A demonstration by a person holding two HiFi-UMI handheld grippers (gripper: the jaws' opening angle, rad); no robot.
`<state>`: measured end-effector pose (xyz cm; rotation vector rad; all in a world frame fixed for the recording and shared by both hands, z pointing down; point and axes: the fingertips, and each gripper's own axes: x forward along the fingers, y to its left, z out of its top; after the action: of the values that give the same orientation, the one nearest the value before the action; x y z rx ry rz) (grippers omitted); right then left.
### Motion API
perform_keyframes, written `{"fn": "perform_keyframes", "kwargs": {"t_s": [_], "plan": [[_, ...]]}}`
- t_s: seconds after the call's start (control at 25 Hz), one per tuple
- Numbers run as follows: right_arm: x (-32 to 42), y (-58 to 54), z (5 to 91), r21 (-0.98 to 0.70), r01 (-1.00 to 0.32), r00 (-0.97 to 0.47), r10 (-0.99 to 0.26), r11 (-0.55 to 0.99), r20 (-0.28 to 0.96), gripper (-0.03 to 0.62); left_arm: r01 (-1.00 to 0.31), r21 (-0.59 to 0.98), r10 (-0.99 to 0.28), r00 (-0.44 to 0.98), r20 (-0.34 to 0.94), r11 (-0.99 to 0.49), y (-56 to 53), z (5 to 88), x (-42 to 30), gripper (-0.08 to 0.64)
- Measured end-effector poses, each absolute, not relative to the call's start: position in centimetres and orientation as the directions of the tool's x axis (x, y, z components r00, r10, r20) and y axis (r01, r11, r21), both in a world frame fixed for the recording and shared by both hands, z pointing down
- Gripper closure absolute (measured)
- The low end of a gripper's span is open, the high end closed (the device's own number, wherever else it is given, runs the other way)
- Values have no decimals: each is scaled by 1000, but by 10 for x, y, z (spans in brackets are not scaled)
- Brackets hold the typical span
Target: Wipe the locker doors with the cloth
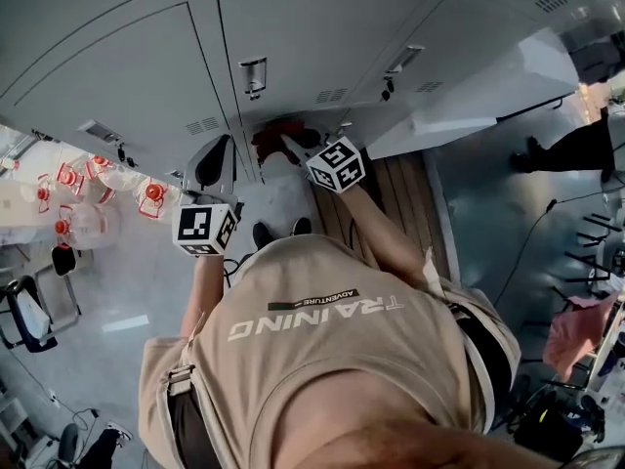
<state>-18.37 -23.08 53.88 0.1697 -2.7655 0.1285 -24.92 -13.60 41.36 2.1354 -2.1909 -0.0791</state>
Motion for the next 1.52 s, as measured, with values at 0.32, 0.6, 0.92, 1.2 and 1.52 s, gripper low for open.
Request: {"fn": "perform_keyframes", "kwargs": {"t_s": [0.32, 0.6, 0.92, 1.2, 1.52], "plan": [[-152, -234, 353, 168, -93, -989, -111, 982, 102, 563, -995, 93, -1000, 25, 3, -25, -160, 400, -243, 555], [-139, -235, 189, 305, -153, -975, -93, 940, -204, 563, -985, 137, -994, 101, -42, -106, -184, 382, -233, 555], [-158, -271, 127, 349, -253, -948, -160, 902, -275, 563, -986, 123, -994, 107, -33, -111, -193, 382, -230, 555], [-162, -284, 150, 294, -224, -956, -150, 929, -252, 565, -987, 133, -995, 94, -16, -95, -200, 389, -229, 555], [-167, -284, 226, 237, -154, -982, -121, 959, -148, 565, -990, 128, -998, 59, -6, -60, -207, 394, -236, 555]]}}
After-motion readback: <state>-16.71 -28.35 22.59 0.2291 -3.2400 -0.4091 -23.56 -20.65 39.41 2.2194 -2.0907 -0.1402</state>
